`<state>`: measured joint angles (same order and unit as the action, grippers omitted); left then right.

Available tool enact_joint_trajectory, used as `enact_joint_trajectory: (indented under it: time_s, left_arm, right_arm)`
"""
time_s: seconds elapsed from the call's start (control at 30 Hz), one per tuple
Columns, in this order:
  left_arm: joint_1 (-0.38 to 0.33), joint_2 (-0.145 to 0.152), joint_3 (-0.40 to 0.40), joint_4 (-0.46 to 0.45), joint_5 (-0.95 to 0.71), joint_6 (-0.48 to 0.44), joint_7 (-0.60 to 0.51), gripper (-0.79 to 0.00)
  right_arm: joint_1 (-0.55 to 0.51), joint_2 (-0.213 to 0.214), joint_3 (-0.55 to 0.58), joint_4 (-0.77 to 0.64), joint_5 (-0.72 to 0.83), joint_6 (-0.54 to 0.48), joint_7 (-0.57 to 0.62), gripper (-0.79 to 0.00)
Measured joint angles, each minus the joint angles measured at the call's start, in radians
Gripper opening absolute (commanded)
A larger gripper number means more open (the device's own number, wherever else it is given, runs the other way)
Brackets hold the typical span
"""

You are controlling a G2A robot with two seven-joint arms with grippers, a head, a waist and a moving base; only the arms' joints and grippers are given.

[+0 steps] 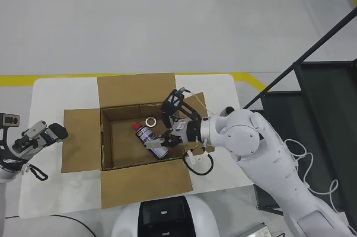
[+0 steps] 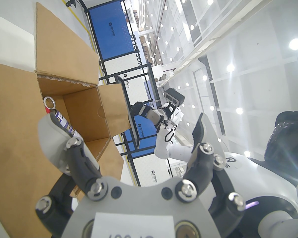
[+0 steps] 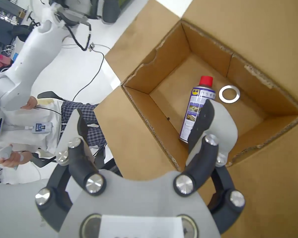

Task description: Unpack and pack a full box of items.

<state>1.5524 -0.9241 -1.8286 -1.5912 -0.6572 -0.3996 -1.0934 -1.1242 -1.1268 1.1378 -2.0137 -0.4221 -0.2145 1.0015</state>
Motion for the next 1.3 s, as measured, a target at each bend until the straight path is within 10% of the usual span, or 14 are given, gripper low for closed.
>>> enact_joint_trajectory:
  time_s: [0.27,0.57,1.3]
  left_arm:
    - [0.0,0.0,0.0,0.0,0.0,0.0,0.0,0.0]
    - [0.0,0.0,0.0,0.0,0.0,0.0,0.0,0.0]
    - [0.0,0.0,0.0,0.0,0.0,0.0,0.0,0.0]
  right_arm:
    - [-0.29,0.045,0.349,-0.043,-0.041,-0.252,-0.222,0.0]
    - [-0.449,0.056,0.59,0.066,-0.124,-0.304,-0.466,0.0]
    - [-0.378,0.045,0.494,0.341,-0.45,-0.097,-0.61,0.0]
